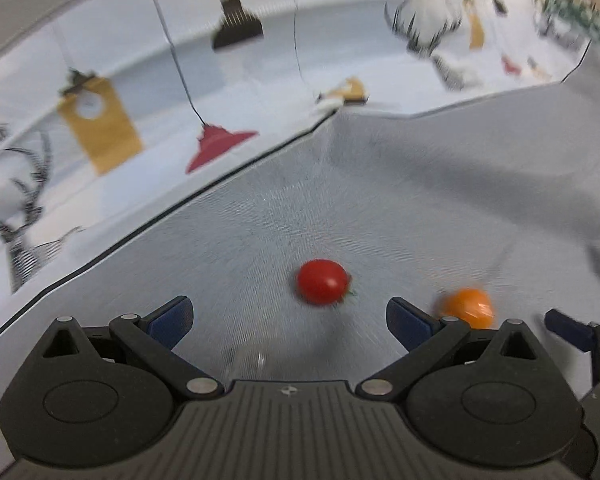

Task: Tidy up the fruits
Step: 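Grasp the red tomato with the left gripper while the right gripper grasps the orange, then carry the held red tomato and orange over the blue plate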

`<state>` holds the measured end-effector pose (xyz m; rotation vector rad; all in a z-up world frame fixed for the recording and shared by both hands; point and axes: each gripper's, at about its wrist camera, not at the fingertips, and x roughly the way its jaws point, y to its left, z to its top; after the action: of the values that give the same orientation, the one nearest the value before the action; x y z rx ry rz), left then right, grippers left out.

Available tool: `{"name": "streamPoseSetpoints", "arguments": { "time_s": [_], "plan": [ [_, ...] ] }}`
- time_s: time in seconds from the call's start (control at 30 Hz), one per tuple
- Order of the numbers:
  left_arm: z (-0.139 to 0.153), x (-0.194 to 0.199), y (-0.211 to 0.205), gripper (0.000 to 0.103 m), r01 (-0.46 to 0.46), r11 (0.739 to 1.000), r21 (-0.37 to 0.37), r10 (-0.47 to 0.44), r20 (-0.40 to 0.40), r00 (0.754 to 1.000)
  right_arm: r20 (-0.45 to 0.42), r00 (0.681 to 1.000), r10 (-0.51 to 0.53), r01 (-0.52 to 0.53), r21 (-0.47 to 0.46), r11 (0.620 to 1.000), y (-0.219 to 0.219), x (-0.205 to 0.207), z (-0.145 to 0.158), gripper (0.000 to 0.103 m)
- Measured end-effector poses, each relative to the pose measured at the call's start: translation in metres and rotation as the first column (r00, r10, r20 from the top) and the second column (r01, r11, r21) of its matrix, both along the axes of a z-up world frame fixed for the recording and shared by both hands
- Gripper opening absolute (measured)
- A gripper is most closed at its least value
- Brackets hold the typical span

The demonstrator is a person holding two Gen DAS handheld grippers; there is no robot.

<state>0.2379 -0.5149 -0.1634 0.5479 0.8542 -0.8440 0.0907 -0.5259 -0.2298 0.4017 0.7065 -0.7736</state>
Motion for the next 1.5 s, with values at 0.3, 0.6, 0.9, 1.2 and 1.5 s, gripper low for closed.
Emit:
{"name": "streamPoseSetpoints", "arguments": {
  "time_s": [0.3,0.6,0.9,1.2,1.5],
  "plan": [
    [-0.027,0.022,-0.018,0.066,0.038,0.999,-0.018,-0.039,-0.034,0.999,0.054,0.999,-0.003,0.008,-0.088,0.996,0.000,0.007,-0.005,0.081],
    [0.021,0.002,0.013,0.034,-0.021,0.999,-0.027,0.019,-0.067,0.998,0.103,0.992,-0.070,0.080,-0.094,0.992,0.001,-0.020,0.013,0.038],
    [0.103,-0.074,0.127,0.034,-0.174,0.983,0.058,0.178,-0.065,0.982,0.184,0.983,-0.032,0.039,-0.037,0.999,0.060,-0.102,0.087,0.038],
    [0.166,-0.153,0.267,0.035,-0.269,0.962,0.048,0.272,-0.072,0.960,0.236,0.954,0.183,-0.189,0.001,0.982,0.167,-0.167,0.164,0.038],
    [0.204,-0.210,0.405,0.035,-0.402,0.914,0.050,0.404,-0.051,0.913,0.281,0.872,0.402,-0.421,0.007,0.907,0.271,-0.191,0.222,0.039]
  ]
}}
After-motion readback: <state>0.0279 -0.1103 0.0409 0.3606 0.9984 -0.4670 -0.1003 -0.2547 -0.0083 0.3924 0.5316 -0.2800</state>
